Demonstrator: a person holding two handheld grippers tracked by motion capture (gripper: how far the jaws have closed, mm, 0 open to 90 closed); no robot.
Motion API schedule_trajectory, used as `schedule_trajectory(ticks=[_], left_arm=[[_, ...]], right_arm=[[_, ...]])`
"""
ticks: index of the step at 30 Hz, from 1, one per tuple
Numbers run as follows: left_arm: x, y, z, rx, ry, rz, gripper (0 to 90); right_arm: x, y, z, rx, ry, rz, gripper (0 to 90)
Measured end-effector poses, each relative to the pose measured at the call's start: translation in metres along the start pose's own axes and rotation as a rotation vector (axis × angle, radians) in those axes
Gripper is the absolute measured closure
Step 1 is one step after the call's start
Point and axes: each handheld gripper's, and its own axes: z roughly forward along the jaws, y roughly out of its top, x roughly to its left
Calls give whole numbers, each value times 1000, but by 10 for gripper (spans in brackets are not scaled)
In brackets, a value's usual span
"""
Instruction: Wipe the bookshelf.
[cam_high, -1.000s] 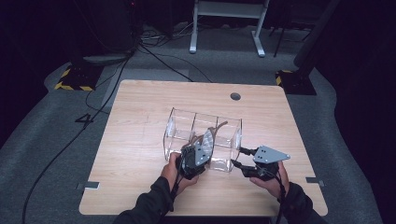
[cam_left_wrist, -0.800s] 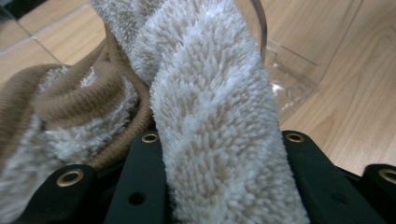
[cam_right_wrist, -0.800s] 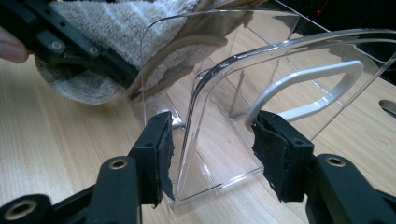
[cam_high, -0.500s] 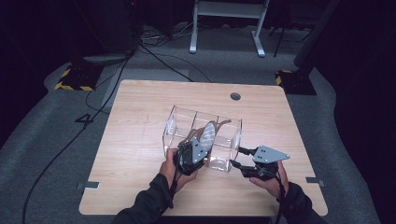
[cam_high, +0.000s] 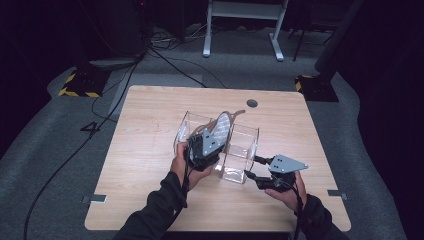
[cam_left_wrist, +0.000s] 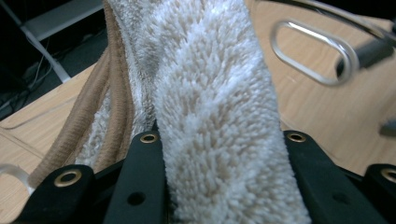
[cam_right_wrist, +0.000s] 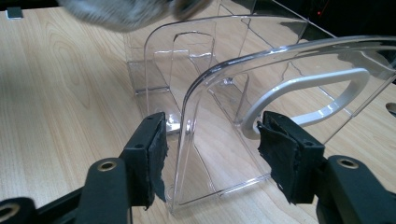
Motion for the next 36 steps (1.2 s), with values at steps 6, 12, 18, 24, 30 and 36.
schedule_trajectory(ticks=[6, 12, 18, 24, 30, 36], left_arm=[[2, 12, 22, 89, 40, 20, 671], [0, 8, 36, 154, 32, 4, 671], [-4, 0, 38, 159, 27, 8, 671], [-10, -11, 36, 157, 26, 25, 671], [-17, -24, 30, 138, 30, 44, 670], [-24, -34, 23, 133, 27, 76, 672]], right_arm=[[2, 0, 1, 12, 2, -14, 420], [1, -1, 0, 19, 6, -10, 414], [1, -2, 1, 23, 6, -9, 406], [1, -2, 1, 28, 6, -12, 402], [1, -2, 1, 29, 5, -7, 401], [2, -2, 2, 29, 11, -12, 399]])
